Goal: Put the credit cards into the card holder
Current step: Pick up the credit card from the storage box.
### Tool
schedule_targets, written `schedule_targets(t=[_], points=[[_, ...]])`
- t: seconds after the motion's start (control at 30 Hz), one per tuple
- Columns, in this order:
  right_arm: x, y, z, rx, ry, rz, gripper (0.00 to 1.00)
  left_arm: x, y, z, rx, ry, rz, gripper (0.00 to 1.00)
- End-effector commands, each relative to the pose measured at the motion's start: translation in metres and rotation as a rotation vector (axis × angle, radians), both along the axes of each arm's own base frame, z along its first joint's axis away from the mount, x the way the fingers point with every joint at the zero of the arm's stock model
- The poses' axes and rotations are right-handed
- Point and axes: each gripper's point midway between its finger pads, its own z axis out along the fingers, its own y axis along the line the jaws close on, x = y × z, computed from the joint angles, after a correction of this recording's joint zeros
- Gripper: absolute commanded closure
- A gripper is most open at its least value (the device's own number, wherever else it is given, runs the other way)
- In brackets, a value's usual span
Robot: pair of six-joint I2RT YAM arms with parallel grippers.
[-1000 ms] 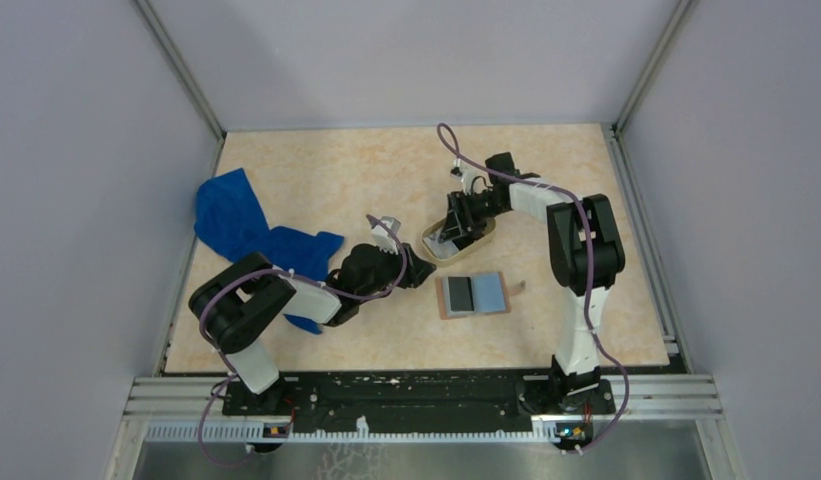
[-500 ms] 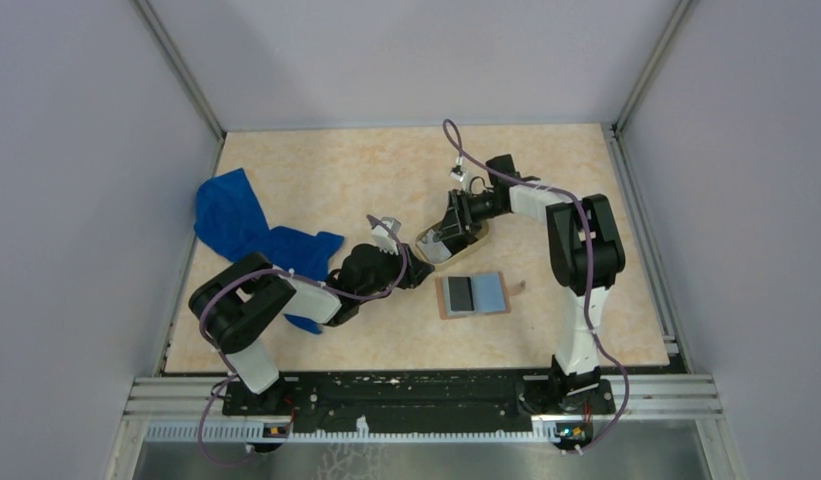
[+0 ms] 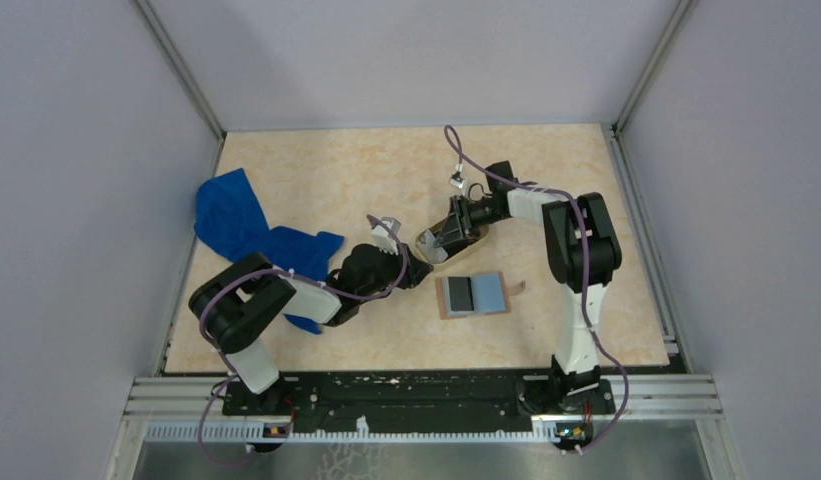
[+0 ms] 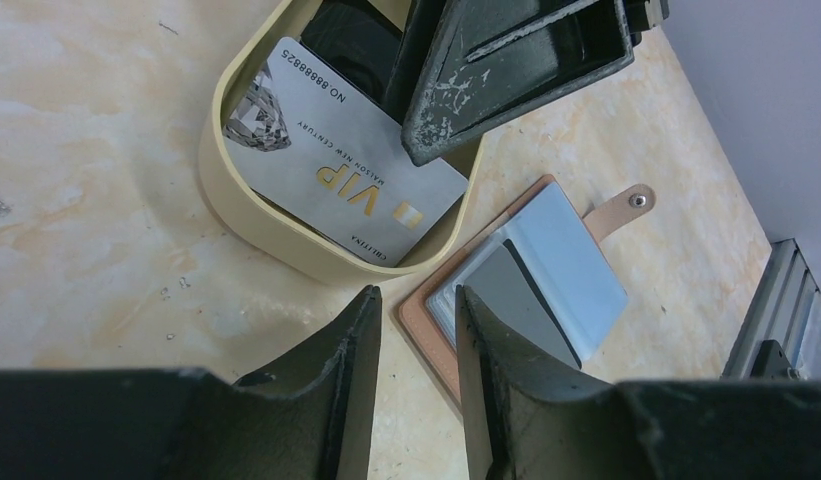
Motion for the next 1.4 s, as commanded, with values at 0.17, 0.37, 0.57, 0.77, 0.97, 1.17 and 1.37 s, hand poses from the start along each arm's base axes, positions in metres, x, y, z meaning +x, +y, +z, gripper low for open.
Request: schedule_targets(t=[0.17, 0.37, 0.57, 0.77, 0.97, 1.17, 1.37], points=[[0.004, 0.004, -0.007, -0.086, -0.103, 0.027, 0.68, 0.006, -0.004, 0.007, -0.020, -0.012, 0.004, 0.61], [0.001, 0.014, -0.017, -0.121, -0.110, 0.046, 0.67, 0.004, -0.003, 0.009, -0.029, -0.015, -0.001, 0.61], [0.002, 0.017, -0.019, -0.114, -0.097, 0.042, 0.68, -0.004, 0.002, 0.018, -0.063, -0.054, -0.013, 0.61], [0.010, 0.012, -0.007, -0.128, -0.146, 0.028, 0.76, -0.014, 0.005, 0.028, -0.075, -0.053, -0.047, 0.60], [0.018, 0.000, 0.001, -0.100, -0.140, -0.001, 0.76, -0.031, 0.013, 0.031, -0.026, -0.022, -0.090, 0.59], [0.021, -0.007, 0.006, -0.075, -0.127, -0.016, 0.75, -0.040, 0.030, 0.035, -0.050, -0.048, -0.062, 0.58], [0.021, -0.009, 0.007, -0.057, -0.110, -0.023, 0.76, -0.044, 0.030, 0.031, -0.062, -0.041, -0.074, 0.58]])
